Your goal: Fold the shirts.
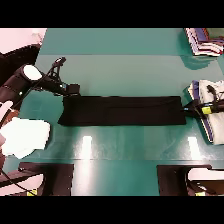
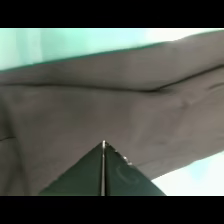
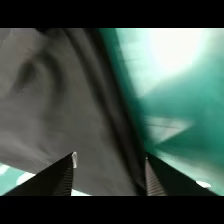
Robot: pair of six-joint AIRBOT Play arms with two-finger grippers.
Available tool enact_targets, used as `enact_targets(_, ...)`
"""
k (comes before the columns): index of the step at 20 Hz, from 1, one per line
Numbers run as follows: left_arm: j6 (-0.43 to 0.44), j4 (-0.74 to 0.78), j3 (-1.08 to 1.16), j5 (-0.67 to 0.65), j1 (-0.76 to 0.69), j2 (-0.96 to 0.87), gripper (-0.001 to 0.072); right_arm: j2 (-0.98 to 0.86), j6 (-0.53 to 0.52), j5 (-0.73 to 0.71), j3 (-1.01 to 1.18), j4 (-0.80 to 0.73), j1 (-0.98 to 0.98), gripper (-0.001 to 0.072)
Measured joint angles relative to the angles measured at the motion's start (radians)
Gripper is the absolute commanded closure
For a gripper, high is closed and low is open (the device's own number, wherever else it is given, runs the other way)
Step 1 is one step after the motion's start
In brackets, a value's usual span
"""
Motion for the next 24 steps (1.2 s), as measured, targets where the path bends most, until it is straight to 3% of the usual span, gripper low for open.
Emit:
enact_targets(2, -0.010, -0.011, 0.000, 0.036, -0.043, -0.001, 0.0684, -0.021, -0.010, -0.021, -0.009, 0.015, 0.038, 0.0617)
enact_targets(3, -0.020, -0.016, 0.000, 0.059, -0.066, -0.001, 0.0685, -0.026, -0.016, -0.035, -0.012, 0.018, 0.056, 0.0695)
enact_targets(9, -0.070, -0.029, 0.055, 0.195, -0.206, -0.079, 0.0685, 0.069, -0.043, -0.043, 0.018, 0.060, 0.111, 0.0696)
enact_targets(17, -0.083, -0.060, 0.257, 0.196, -0.387, -0.369, 0.0685, 0.232, 0.065, 0.041, 0.296, 0.203, 0.340, 0.0697)
enact_targets(24, -0.079, -0.065, 0.301, 0.134, -0.430, -0.456, 0.0684, 0.243, 0.126, 0.034, 0.488, 0.244, 0.577, 0.0697)
